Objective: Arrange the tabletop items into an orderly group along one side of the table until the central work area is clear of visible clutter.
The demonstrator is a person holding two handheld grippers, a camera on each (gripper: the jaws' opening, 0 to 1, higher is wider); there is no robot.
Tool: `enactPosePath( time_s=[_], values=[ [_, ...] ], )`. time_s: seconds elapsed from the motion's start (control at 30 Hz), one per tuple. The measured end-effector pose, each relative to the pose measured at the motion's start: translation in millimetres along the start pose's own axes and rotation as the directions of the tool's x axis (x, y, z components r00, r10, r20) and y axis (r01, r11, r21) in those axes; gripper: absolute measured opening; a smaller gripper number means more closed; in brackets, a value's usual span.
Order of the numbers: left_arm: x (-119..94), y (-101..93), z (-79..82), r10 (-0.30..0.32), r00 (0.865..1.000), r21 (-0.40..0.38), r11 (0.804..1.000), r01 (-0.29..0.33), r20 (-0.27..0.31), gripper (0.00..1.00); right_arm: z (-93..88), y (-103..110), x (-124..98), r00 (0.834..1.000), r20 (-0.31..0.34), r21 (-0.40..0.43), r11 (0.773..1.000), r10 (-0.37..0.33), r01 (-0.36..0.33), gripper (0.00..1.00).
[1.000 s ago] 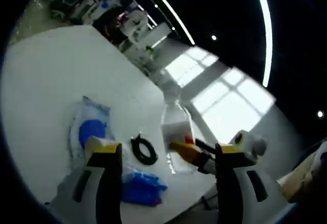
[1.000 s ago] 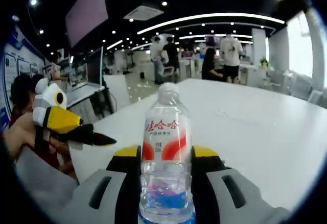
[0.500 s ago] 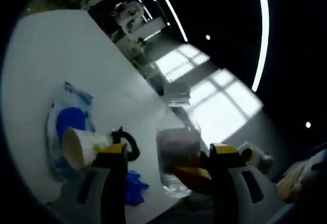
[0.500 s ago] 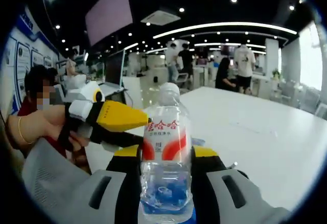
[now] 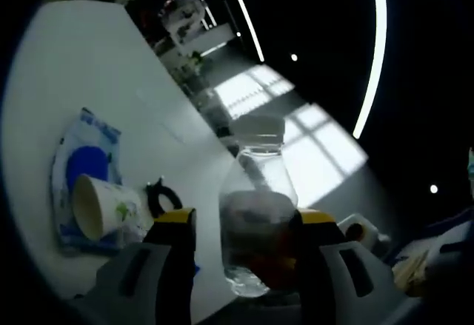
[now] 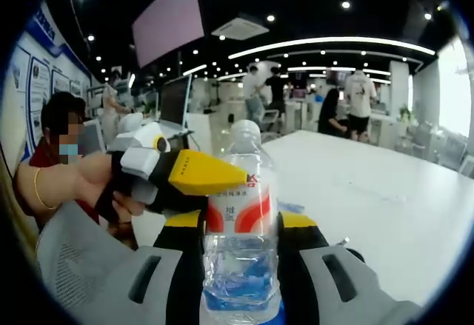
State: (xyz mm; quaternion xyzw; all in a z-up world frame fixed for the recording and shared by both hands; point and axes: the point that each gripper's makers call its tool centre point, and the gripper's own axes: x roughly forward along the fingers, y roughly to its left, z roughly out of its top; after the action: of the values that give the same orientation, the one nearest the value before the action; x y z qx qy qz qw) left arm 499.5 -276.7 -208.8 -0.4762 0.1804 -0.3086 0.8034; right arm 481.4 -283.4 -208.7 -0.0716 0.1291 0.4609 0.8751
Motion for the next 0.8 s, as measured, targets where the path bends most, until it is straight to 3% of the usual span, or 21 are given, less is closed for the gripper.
enactPosePath(
  time_s=[0.23,0.47,0.63,0.7,0.77,0.8],
  values=[
    [3,-7.8,-1.5,-0.047,0.999,0.047,0.998,0.048,-0.019,0.37,-4.0,1,0,1.000,-0.010,-0.016,1.000,0.009,-0.009,0.36],
    [3,-7.3,-4.1,-0.028,0.998,0.114,0.993,0.034,-0.051,0.37,-8.4,1,0,1.000,-0.017,-0.057,0.998,0.003,-0.004,0.37],
    [2,-11.6,-6.7,-0.037,0.994,0.230,0.971,0.059,-0.103,0.36,-11.6,2,0,1.000,-0.027,-0.084,0.996,-0.004,0.002,0.38],
    [1,-12.0,-7.9,-0.037,0.990,0.296,0.952,0.076,-0.135,0.36,-13.4,2,1,0.999,-0.035,-0.093,0.996,0.000,-0.004,0.39],
    [0,-12.8,-9.7,-0.029,0.986,0.300,0.951,0.078,-0.162,0.36,-15.4,4,1,0.999,-0.043,-0.104,0.994,0.005,-0.010,0.39],
    [0,-12.8,-10.4,-0.029,0.983,0.335,0.938,0.090,-0.184,0.36,-16.3,4,2,0.999,-0.047,-0.105,0.994,0.009,-0.014,0.39]
  ],
)
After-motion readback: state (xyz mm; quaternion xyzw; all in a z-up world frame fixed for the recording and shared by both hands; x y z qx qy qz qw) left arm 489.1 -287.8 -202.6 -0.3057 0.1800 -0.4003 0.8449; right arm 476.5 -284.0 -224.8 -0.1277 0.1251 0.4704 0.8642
